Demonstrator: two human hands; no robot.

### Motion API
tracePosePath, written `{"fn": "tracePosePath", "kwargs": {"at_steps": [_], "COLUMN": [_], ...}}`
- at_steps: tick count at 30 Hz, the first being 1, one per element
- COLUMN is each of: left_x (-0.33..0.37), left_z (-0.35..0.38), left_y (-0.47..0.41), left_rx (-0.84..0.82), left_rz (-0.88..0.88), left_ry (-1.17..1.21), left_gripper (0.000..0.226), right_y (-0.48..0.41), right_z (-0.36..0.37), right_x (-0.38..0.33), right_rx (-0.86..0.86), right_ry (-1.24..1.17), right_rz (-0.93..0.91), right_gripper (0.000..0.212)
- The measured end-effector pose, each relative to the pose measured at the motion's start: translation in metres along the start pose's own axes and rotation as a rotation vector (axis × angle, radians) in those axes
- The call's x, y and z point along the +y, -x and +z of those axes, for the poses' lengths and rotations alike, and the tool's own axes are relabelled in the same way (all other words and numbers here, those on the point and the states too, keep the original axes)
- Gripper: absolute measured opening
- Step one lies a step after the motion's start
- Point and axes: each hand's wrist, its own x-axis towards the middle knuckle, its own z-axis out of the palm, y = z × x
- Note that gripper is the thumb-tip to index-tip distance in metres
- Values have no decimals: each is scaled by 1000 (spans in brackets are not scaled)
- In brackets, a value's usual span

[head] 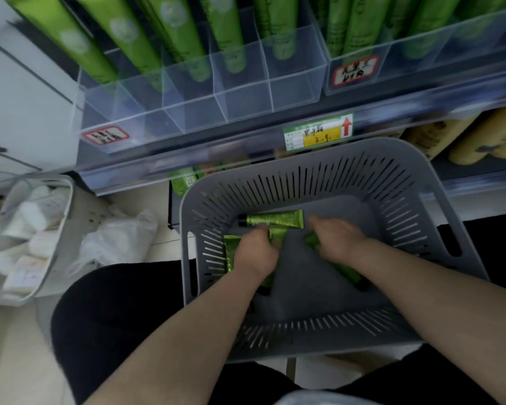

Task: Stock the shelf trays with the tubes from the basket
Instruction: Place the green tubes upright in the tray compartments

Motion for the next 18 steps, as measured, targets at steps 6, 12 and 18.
{"fn": "tracePosePath", "kwargs": {"at_steps": [6, 12, 18], "left_x": [6, 25, 64], "left_z": [-30, -65, -118], "left_y": [22, 37, 53], "left_rx": [188, 364, 557], "left_rz": [135, 261, 533], "left_ry": [160, 222, 70], "left_gripper": [17, 17, 22], "right_y": [25, 64, 102], "right_z": [-34, -82, -156], "right_x": [-14, -35, -70], "right_rx": [212, 458, 784], "right_ry": [-59, -149, -144], "right_rz": [-60, -182, -340], "right_gripper": [19, 17, 13]}}
